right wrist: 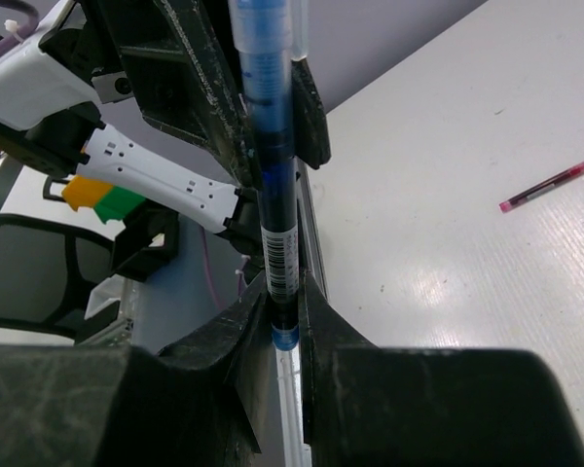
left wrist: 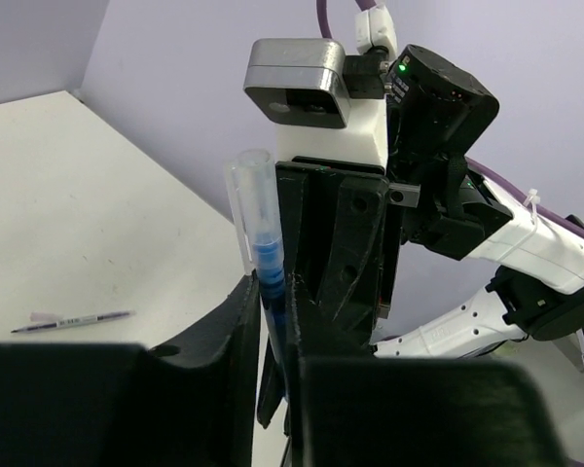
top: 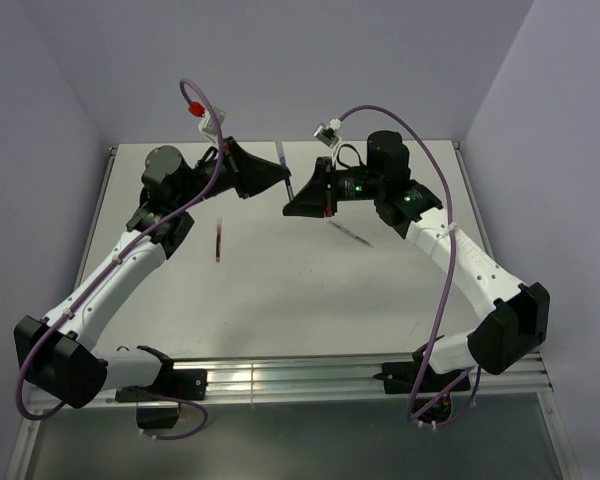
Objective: Insert the pens into the pen caps
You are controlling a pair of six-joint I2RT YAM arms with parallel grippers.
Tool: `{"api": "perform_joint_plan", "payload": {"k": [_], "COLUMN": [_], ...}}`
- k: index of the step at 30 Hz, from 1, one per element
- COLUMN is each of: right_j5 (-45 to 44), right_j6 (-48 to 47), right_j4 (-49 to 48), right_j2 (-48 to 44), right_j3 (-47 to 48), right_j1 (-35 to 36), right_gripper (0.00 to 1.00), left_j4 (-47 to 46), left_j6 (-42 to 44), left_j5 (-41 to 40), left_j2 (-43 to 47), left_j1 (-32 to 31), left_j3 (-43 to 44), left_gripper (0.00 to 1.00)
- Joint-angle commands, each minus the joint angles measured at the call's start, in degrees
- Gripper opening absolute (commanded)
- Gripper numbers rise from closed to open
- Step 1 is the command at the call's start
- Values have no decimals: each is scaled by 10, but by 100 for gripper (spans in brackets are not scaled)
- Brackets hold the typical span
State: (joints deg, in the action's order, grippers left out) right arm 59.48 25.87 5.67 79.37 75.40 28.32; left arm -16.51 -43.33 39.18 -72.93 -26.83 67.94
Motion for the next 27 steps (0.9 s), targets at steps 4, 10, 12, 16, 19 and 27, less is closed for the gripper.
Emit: {"api": "perform_joint_plan", "payload": {"k": [4, 10, 12, 16, 19, 27], "right_j5": [7, -35, -41, -51, -67, -82], "right_j6": [-4, -59, -72, -115, -150, -171], "right_j4": [-10, 61, 78, 116, 160, 193], "right_j2": [-21, -35, -42, -51, -53, -70], "right_j3": [-2, 7, 2, -8, -2, -18], "right_j1": [6, -14, -36, -65, -78, -116], "right_gripper": [0, 70, 81, 90, 91, 94], "left_j4": [15, 155, 242, 413, 520, 582], "left_j6": [21, 104, 163, 295, 385, 482], "left_j5": [6, -16, -20, -33, -36, -142], "left_j2": [10, 35, 38, -2, -55, -190], "left_j1": [-1, 50, 77, 166, 230, 317], "left_j3": [6, 8, 11, 43, 59, 74], "left_gripper": [0, 0, 0, 0, 0, 1]}}
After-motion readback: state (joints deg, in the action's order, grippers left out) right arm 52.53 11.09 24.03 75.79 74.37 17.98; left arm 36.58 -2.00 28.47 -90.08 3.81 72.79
